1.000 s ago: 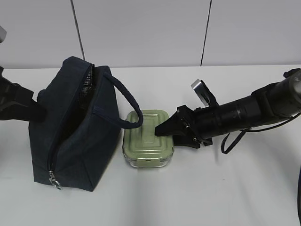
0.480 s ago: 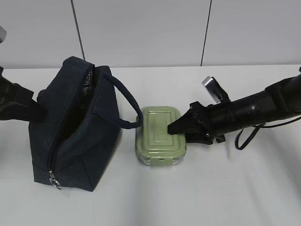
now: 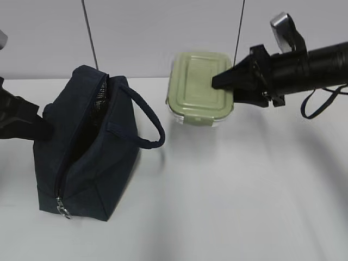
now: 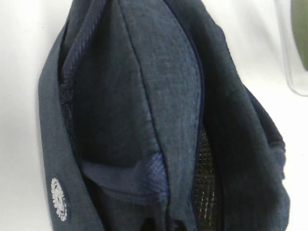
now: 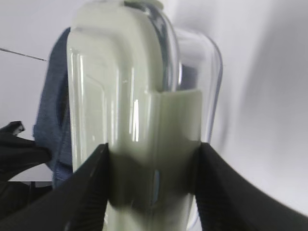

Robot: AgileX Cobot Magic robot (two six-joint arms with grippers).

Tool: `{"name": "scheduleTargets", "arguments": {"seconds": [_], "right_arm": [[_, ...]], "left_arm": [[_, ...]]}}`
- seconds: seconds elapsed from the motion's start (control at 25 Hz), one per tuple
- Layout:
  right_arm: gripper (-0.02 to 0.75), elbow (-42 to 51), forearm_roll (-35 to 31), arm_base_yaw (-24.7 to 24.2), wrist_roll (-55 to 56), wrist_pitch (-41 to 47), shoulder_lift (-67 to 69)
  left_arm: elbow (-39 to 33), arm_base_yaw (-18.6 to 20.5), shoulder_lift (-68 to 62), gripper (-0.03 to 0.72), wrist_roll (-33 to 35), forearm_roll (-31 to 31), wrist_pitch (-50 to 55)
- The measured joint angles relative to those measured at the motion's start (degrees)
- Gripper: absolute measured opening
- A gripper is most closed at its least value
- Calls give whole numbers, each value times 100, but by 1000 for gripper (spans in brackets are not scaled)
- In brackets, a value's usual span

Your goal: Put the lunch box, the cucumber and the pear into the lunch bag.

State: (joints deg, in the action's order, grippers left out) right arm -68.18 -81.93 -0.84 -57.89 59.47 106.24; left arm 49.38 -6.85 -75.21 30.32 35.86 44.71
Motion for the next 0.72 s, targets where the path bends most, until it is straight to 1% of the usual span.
{"name": "scheduleTargets", "arguments": {"seconds": [0.12,0.32,0.48,0.56,0.72], "right_arm": [[374,-331,15,307,428,19,-186],[374,-1084,150,1258,988,-59,-222],[374,-1626,603,1981,1429,-655,-222],[374,-1720,844,2260,1632,-1034,-222],[372,-1740,1278,2553,2013,-1461,-160]], "left_arm": [[0,0,0,3,0,5,0],[0,0,0,3,0,5,0],[0,0,0,3,0,5,0],[0,0,0,3,0,5,-5],[0,0,0,3,0,5,-5]]}}
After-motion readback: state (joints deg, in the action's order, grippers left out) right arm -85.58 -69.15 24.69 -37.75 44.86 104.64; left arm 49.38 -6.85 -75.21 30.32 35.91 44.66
